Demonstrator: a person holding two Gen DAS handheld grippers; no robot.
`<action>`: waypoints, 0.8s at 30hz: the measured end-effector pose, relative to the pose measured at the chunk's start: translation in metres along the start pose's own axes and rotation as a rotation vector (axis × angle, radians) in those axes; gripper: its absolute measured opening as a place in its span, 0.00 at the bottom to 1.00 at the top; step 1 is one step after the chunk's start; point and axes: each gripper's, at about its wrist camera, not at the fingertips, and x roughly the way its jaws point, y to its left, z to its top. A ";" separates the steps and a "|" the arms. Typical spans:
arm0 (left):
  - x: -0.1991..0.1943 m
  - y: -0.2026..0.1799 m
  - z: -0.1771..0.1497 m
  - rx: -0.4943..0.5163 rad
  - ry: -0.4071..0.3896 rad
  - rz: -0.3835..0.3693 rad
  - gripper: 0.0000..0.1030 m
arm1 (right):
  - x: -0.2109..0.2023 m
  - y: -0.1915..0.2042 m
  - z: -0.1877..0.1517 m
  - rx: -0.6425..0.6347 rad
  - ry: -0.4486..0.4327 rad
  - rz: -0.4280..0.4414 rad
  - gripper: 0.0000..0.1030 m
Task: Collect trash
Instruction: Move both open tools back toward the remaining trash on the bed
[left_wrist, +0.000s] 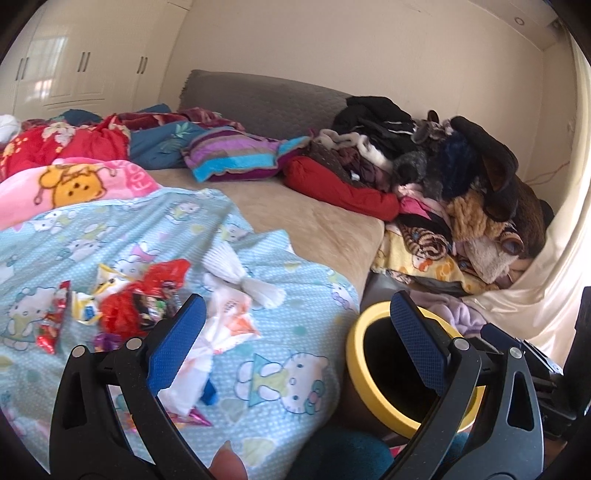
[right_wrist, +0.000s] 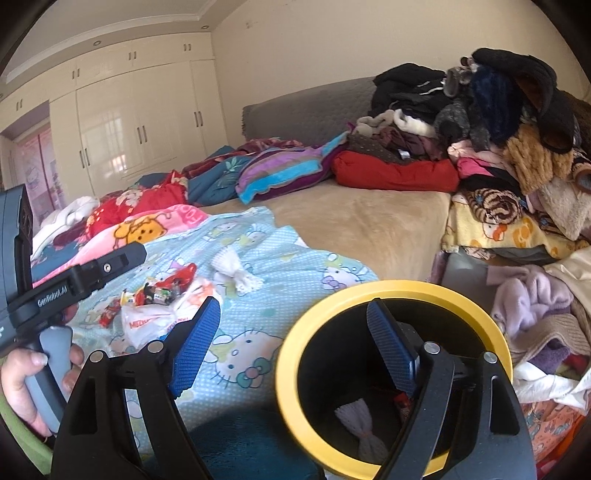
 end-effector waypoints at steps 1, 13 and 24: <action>-0.002 0.002 0.000 -0.003 -0.004 0.006 0.89 | 0.001 0.002 0.000 -0.004 0.000 0.006 0.77; -0.017 0.035 0.003 -0.035 -0.026 0.068 0.89 | 0.015 0.027 0.003 -0.046 0.021 0.046 0.77; -0.019 0.071 -0.007 -0.085 -0.002 0.118 0.89 | 0.042 0.048 0.009 -0.098 0.058 0.074 0.77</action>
